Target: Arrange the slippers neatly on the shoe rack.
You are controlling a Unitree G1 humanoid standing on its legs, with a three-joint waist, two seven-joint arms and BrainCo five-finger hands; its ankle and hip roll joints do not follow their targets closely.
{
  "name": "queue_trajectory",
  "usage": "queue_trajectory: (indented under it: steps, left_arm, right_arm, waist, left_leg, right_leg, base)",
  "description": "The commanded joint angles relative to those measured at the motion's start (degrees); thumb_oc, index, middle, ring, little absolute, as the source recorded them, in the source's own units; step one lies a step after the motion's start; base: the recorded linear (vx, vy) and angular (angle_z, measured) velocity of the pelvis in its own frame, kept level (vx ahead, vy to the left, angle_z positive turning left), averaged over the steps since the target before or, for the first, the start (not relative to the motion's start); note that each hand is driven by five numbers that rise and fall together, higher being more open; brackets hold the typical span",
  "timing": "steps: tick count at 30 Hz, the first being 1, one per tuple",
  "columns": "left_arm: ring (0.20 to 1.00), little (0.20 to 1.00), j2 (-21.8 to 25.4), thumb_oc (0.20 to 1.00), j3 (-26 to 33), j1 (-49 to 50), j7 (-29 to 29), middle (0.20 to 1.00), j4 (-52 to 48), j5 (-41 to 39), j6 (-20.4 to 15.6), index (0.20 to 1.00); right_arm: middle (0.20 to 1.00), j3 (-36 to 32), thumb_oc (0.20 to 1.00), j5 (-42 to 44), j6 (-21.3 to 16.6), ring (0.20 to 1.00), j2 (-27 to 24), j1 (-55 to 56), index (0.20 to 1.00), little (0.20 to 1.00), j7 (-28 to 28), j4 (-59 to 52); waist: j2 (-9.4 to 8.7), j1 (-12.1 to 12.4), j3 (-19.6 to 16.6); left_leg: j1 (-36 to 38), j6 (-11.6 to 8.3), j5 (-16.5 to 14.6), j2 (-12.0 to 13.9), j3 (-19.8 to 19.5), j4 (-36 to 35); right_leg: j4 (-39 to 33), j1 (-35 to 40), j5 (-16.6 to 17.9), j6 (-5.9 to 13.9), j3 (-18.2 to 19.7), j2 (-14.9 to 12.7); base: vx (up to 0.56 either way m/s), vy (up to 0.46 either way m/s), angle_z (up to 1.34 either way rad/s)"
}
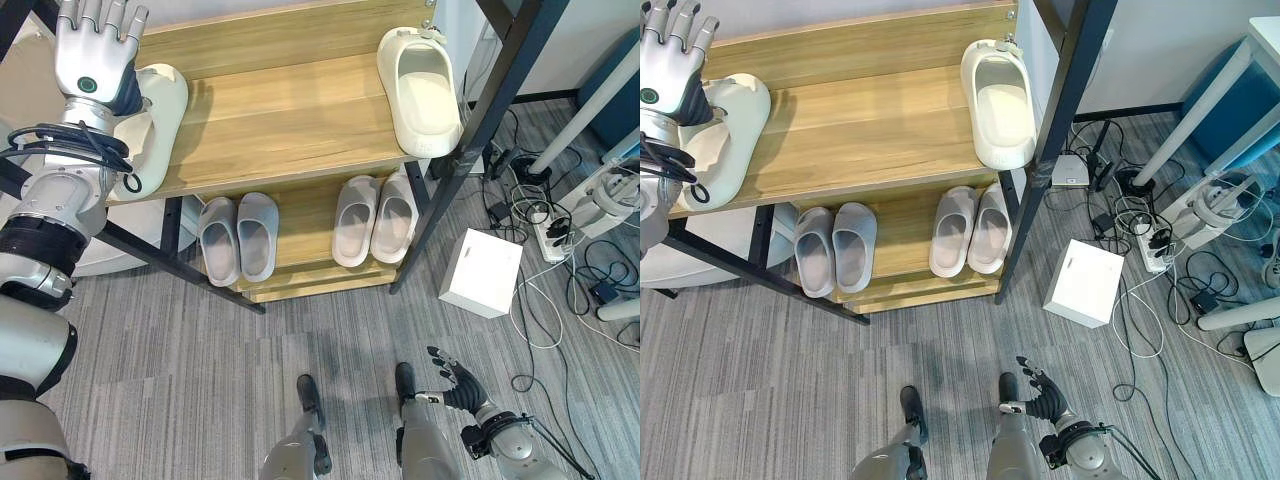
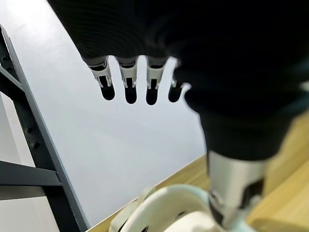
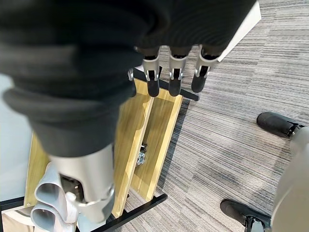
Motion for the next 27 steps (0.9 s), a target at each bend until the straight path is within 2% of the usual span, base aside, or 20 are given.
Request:
queue_trajectory:
  steps: [1, 4, 13, 20, 23, 27]
  left_arm:
    - [1.0, 1.0, 1.76, 1.0, -1.31, -6.77, -2.3, 1.0, 8.8, 1.14, 2.02, 1.0]
    - [1.0, 1.0, 1.89, 1.0, -2.22, -7.61, -2.85, 1.0, 10.05, 0.6, 1.85, 1.0]
    - [1.0, 1.0, 1.79, 1.0, 0.94, -6.29, -0.82, 1.0, 6.67, -1.47, 1.49, 1.0]
    - [1.0, 1.0, 3.58, 1.0, 12.29, 1.88, 3.37, 1.0, -7.07, -2.5, 1.26, 1.0]
    - [1.0, 1.0, 3.99, 1.0, 14.19, 3.91, 3.3, 1.0, -7.64, -1.83, 1.9, 1.0]
    - [1.0, 1.0, 4.69, 1.0, 13.14, 3.74, 2.7, 1.0, -5.51, -1.24, 2.21, 1.0]
  right_arm:
    - [1.0, 0.27, 1.0, 1.1, -2.95, 1.0, -0.86, -1.81, 1.0, 1.0, -0.16, -2.46]
    - [1.0, -0.05, 1.0, 1.58, -3.04, 1.0, -0.78, -1.65, 1.0, 1.0, -0.34, -2.91]
    - [1.0, 0.9, 1.0, 1.38, -3.06, 1.0, -0.03, -2.11, 1.0, 1.0, -0.32, -1.69]
    - [1.0, 0.66, 1.0, 0.22, -2.52, 1.0, 0.78, -1.94, 1.0, 1.0, -0.71, -1.18]
    - [1.0, 0.48, 1.0, -0.08, -2.31, 1.0, 0.51, -1.66, 1.0, 1.0, -0.66, -1.15]
    - [1.0, 0.3, 1.0, -0.18, -2.19, 1.0, 0.19, -1.36, 1.0, 1.0, -0.68, -1.29]
  waist:
    - [-2.48, 0.32, 1.35]
    - [-2.89, 0.27, 2.02]
    - [-3.13, 0.87, 2.33]
    - [-2.74, 2.09, 1.78]
    - [-2.27, 2.03, 1.53]
    - [-2.07, 1.91, 1.43]
  left_leg:
    - [3.28, 0.18, -8.16, -1.16, -1.18, 0.39]
    - [2.88, 0.3, -8.1, -1.16, -0.86, 0.45]
    - [2.32, 0.31, -8.07, -1.27, -1.27, 0.68]
    - [2.72, 0.29, -8.38, -1.58, -1.91, 0.64]
    - [2.87, 0.25, -8.45, -1.62, -2.15, 0.53]
    - [2.97, 0.3, -8.46, -1.7, -2.1, 0.5]
  right_leg:
    - [2.27, 0.92, -3.93, 5.38, -2.26, -4.3]
    - [2.35, 0.27, -3.53, 5.5, -1.87, -4.33]
    - [2.59, 0.2, -3.65, 5.39, -2.51, -4.75]
    - [2.71, 0.93, -4.18, 5.15, -3.02, -4.98]
    - [2.63, 1.08, -4.25, 5.09, -3.14, -4.97]
    - [2.64, 1.08, -4.18, 5.1, -3.16, -4.87]
  base:
    - [0.0, 0.0, 0.0]
    - [-0.01, 0.013, -0.03]
    - [0.0, 0.0, 0.0]
    - [0.0, 0.0, 0.0]
    - [0.01, 0.0, 0.05]
    - [0.01, 0.004, 0.09]
